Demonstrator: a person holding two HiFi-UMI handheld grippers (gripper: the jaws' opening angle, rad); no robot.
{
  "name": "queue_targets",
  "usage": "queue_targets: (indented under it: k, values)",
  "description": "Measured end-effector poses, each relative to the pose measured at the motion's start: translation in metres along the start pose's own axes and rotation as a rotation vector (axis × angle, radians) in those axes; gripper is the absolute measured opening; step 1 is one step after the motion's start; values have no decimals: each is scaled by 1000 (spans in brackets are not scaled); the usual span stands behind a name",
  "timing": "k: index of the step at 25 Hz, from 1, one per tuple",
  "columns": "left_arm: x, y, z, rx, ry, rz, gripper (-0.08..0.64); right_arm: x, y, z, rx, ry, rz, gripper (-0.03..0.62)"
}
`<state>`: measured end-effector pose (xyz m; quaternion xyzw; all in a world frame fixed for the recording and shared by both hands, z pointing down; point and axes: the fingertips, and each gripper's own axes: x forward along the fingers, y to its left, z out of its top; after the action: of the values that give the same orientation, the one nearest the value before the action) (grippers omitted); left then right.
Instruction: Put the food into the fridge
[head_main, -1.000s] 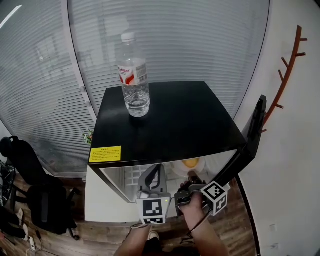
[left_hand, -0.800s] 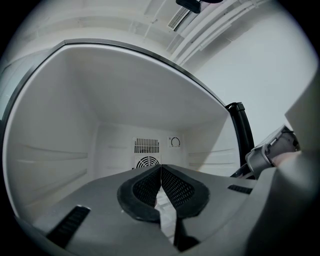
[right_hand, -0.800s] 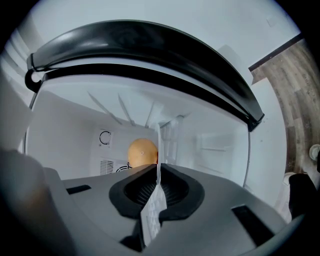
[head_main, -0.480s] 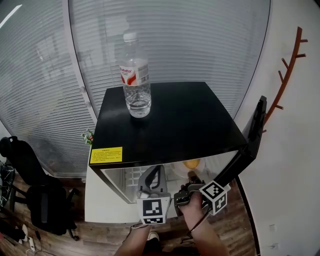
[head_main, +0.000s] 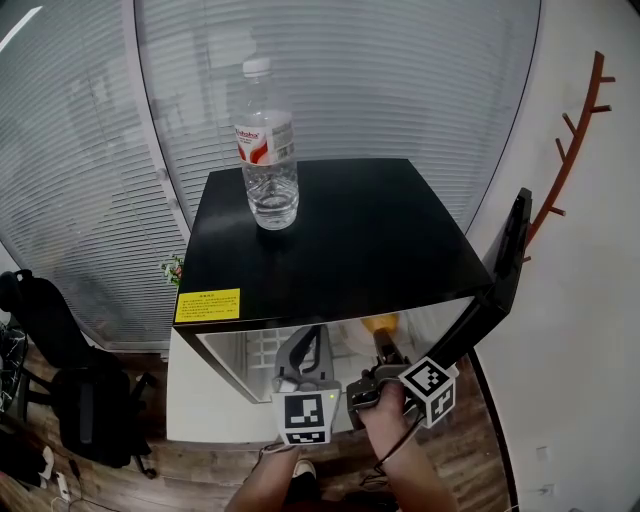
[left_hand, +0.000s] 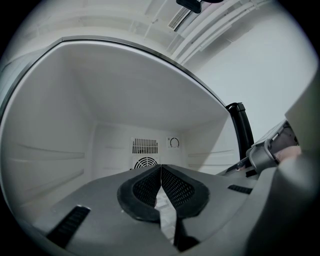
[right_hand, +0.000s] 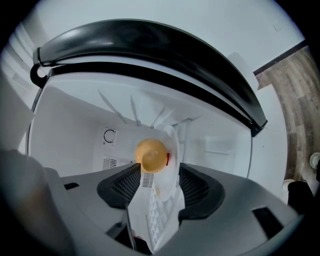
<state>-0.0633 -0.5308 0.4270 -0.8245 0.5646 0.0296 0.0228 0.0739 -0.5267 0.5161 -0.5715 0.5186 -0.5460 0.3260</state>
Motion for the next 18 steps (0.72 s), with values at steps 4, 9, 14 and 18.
queue_targets:
  k: [4,9,14,18]
  values:
    - [-2,-1,0,1,0,2,26,1,1,-3,-41,16,-28,289]
    - [-5,2,1,8,-2,10,26,2,-11,-5,-30,19,-39,308]
    - [-6,4,-1,5,3,21,26,-3,-12,-8,-34,31,-14,311]
    - [-7,2,-1,8,11,24,26,-15,-6,-7,-69,26,23,311]
